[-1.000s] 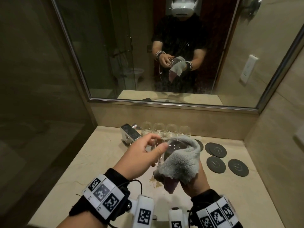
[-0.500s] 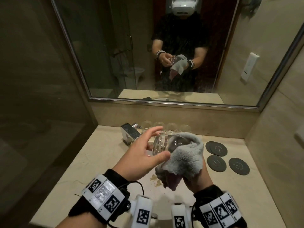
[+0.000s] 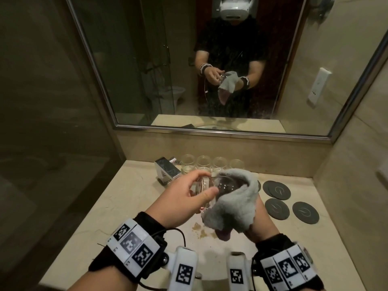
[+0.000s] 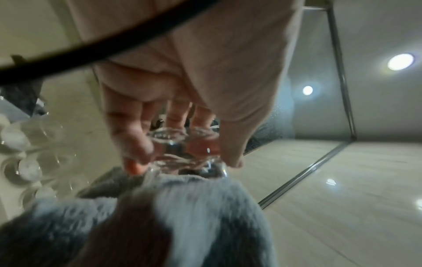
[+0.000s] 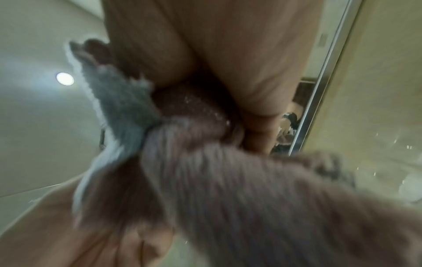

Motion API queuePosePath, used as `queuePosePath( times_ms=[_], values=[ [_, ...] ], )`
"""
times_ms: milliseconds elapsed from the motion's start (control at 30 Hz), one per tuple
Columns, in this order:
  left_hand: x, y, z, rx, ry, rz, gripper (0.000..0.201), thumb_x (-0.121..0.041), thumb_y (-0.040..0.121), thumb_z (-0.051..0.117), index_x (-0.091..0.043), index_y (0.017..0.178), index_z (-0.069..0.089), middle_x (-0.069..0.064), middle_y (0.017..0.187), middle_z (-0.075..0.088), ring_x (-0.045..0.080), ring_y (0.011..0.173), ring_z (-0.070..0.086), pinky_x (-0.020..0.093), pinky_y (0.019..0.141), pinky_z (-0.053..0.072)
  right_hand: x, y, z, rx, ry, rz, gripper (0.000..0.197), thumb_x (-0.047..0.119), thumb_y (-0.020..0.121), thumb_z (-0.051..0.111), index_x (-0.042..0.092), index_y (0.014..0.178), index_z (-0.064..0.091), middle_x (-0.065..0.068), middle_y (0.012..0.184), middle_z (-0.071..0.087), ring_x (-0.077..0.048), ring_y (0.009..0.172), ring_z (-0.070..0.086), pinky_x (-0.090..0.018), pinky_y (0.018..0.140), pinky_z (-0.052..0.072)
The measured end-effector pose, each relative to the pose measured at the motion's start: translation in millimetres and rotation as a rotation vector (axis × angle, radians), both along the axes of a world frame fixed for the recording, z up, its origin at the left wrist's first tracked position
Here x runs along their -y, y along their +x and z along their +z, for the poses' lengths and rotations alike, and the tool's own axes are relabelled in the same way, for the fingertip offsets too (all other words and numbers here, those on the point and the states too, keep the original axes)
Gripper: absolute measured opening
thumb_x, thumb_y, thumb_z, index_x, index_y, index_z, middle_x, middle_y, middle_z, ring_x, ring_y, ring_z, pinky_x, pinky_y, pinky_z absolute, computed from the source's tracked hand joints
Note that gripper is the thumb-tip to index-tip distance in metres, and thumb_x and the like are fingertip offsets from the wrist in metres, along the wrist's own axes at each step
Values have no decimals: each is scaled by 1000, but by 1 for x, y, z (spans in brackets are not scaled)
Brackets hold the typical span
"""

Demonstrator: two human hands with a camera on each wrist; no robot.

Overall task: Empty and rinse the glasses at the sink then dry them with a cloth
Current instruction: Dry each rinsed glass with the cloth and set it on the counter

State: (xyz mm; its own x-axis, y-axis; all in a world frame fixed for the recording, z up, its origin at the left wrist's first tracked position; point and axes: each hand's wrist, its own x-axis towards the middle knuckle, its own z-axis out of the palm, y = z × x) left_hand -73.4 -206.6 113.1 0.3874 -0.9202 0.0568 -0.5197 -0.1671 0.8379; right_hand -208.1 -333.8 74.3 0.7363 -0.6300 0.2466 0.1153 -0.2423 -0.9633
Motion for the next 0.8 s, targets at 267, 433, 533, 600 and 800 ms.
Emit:
queuePosePath(
  times_ms=[267,433,533,600,800],
  values=[
    [4,-2,-5,-182,1,75,64,-70,74,49,-29,123,56,-4,103,64,3,63,63,24,59,53,13,-5,2,-173,-46,93,22,1,87,64,22,84,63,17,77,71,-1,69,64,-19,65,53],
    [3,-2,-5,62,-25,-40,46,-43,86,66,-36,129,51,-17,120,57,-6,91,59,20,79,51,11,-2,-3,-169,106,78,21,31,77,72,21,94,65,2,83,72,-12,75,68,-37,74,57],
    [4,-3,-5,31,-27,-13,57,-55,83,62,-39,135,45,-18,120,55,-5,90,59,17,76,51,12,-7,-3,-9,171,90,24,27,79,64,17,101,64,-6,96,72,-23,91,68,-44,86,56],
    [6,-3,-4,-178,6,69,66,-65,78,51,-29,133,49,-7,106,61,5,70,65,23,62,54,15,-8,-8,-173,-97,34,11,26,84,64,27,96,63,-1,92,70,-17,89,67,-48,85,55],
    [5,-1,-7,135,-73,-47,48,-36,87,69,-36,130,49,-20,123,53,-10,92,55,12,80,46,12,-3,-10,-28,455,156,19,24,78,59,18,94,69,-11,86,66,-27,78,57,-43,73,49]
  ],
)
